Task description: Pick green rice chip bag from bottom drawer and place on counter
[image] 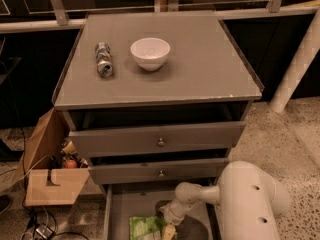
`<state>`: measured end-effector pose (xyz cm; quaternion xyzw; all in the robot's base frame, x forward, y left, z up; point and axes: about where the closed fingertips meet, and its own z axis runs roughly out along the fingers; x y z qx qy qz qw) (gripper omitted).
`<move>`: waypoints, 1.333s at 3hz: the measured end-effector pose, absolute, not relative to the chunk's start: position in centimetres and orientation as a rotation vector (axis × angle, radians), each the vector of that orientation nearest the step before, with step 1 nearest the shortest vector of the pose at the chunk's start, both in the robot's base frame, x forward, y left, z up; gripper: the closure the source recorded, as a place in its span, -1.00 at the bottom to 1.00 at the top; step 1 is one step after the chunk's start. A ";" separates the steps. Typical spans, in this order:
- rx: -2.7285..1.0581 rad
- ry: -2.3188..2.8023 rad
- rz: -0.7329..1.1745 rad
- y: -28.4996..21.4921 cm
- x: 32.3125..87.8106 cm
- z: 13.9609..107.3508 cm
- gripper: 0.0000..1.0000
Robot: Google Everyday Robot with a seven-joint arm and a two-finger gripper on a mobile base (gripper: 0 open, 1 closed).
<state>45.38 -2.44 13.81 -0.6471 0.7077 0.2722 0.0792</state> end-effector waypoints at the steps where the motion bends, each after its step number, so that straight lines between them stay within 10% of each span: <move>1: -1.911 2.163 0.852 -2.9 44.2 12.8 -1.00; 3: -1.892 2.193 0.878 -3.3 43.4 12.2 -1.00; 4: -1.892 2.193 0.878 -3.3 43.4 12.2 -0.69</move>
Offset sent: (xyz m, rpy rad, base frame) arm -0.0207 -0.0133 -0.0184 -0.0131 0.0812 -0.0549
